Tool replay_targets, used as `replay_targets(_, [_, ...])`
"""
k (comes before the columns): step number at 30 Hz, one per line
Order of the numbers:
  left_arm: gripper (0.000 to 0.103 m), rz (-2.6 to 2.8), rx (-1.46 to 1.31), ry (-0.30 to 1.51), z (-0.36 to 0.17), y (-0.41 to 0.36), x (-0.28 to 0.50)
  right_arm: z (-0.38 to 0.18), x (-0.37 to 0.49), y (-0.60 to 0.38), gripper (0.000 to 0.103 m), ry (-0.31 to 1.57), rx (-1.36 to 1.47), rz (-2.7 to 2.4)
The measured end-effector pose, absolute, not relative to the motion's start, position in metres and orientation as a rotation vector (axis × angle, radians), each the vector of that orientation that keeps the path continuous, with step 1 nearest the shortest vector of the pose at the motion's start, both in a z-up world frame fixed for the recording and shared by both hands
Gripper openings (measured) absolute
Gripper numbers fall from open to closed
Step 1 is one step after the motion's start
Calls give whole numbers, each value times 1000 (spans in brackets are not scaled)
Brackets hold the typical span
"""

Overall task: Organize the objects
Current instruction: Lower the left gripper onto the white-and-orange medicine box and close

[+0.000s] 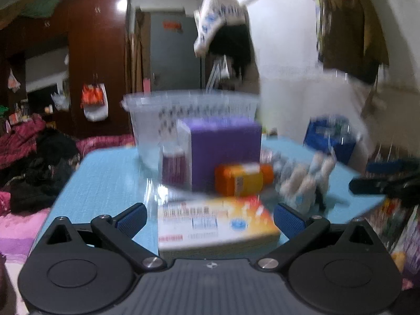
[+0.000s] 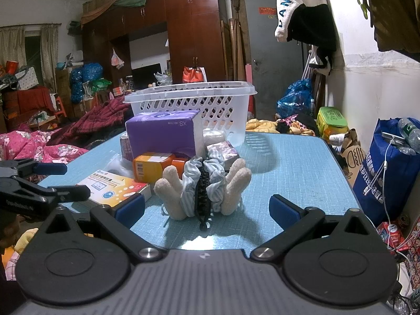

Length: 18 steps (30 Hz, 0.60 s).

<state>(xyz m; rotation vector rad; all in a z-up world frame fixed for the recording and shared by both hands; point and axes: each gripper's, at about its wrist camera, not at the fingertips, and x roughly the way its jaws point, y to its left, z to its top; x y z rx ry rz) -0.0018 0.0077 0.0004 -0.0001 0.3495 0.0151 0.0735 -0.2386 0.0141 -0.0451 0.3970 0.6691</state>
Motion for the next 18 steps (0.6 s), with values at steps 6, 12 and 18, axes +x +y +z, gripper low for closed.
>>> replay_targets(6, [103,28,-9,148,14,16,-18,22,65,-245,103,137,58,647])
replay_targets(12, [103,53,6,168,10,34,-7,8,72,-223,103,229,8,808])
replay_targets(18, [103,-33,-9,257,-12,64,-6,-9,70,-191,103,293,-57,977])
